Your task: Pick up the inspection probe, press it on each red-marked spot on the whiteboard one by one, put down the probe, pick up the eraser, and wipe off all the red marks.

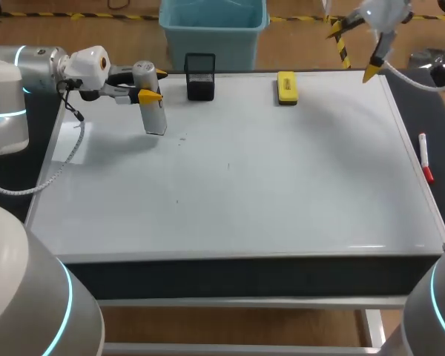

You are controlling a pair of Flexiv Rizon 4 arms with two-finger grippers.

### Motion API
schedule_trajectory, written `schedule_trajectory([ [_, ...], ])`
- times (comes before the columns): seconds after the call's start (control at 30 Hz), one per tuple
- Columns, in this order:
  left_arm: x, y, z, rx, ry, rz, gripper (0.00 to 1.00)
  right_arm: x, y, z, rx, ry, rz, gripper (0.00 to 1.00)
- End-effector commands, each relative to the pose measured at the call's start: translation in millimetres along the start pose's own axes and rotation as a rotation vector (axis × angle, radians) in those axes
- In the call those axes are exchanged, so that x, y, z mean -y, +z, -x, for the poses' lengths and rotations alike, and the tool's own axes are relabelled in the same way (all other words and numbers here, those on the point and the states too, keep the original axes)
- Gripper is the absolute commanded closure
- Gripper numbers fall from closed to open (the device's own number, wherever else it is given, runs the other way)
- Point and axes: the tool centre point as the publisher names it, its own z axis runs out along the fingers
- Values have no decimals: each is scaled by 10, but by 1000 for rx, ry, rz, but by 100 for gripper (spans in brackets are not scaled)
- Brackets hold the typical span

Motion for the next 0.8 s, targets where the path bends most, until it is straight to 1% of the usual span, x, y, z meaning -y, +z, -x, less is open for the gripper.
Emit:
schedule_trajectory([
  [0.03, 13, 3, -8, 2, 1, 1, 100, -155, -180, -150, 91, 21, -65, 0],
  [0.07, 13, 3, -8, 2, 1, 1, 100, -178, -213, -158, 108, 15, -65, 0],
  [0.13, 13, 3, -8, 2, 1, 1, 100, -213, -266, -175, 94, 43, -63, 0],
  [0.2, 13, 3, -8, 2, 1, 1, 100, -249, -318, -188, 106, 30, -78, 0],
  [0.27, 13, 3, -8, 2, 1, 1, 100, -293, -363, -188, 72, 27, -116, 0],
  [0.3, 13, 3, -8, 2, 1, 1, 100, -319, -381, -191, 86, 14, -104, 0],
  [0.8, 13, 3, -8, 2, 1, 1, 100, -319, -381, -191, 86, 14, -104, 0],
])
